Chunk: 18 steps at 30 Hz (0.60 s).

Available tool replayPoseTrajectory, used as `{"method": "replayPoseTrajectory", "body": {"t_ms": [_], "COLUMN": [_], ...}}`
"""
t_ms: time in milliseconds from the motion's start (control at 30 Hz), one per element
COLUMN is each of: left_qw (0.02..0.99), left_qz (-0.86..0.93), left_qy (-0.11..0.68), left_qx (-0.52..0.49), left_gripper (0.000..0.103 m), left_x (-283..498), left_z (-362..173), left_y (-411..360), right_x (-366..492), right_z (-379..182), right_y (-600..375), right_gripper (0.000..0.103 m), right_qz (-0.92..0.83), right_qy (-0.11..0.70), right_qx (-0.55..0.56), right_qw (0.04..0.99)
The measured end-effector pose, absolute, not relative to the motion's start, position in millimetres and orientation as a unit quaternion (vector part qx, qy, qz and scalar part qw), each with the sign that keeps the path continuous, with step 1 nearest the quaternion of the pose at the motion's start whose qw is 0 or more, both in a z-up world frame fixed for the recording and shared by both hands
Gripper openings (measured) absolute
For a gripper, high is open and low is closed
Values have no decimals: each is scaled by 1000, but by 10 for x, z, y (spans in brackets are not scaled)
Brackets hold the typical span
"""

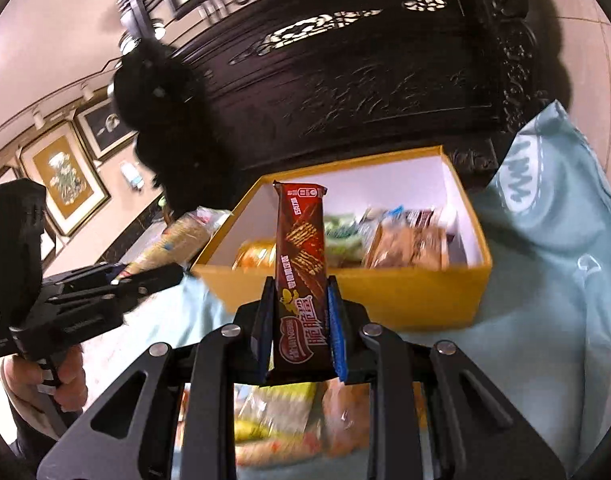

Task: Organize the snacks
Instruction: 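Carry both held packets over the yellow box and open both grippers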

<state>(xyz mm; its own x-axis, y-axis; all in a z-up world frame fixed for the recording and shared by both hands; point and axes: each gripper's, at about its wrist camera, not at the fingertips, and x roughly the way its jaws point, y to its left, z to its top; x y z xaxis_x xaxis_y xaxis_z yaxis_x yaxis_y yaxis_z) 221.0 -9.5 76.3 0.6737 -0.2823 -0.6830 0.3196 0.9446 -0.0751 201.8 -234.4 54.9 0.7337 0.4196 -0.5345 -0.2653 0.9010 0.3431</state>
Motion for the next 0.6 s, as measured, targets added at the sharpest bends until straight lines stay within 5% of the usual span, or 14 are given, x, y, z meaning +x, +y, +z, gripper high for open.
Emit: {"method": "replayPoseTrajectory", "body": {"t_ms": [233,300,333,400,600], "left_qw": [904,914,923,934,931], "left_qz": [-124,-95,-75,-65,-75], "left_qy": [408,395,377,352,356], "left_qx": [10,4,5,10,37], "left_gripper": [34,81,101,101,101], "left_x": [3164,3291,3294,3235,2933], "left_z": [548,535,551,568,543], "left_y": [-348,-373,-373,-383,-338], "right_x": [2728,2906,2978,2970,2454], "right_z": [510,444,398,368,355], "right_y": [-2396,-2447,-2477,-2569,-2738], "right_gripper": [26,30,50,69,78], "right_qz": [139,134,123,86,100], "right_qy": [315,318,320,305,281], "right_qx": [108,127,132,143,178], "right_qw": [932,930,930,938,938]}}
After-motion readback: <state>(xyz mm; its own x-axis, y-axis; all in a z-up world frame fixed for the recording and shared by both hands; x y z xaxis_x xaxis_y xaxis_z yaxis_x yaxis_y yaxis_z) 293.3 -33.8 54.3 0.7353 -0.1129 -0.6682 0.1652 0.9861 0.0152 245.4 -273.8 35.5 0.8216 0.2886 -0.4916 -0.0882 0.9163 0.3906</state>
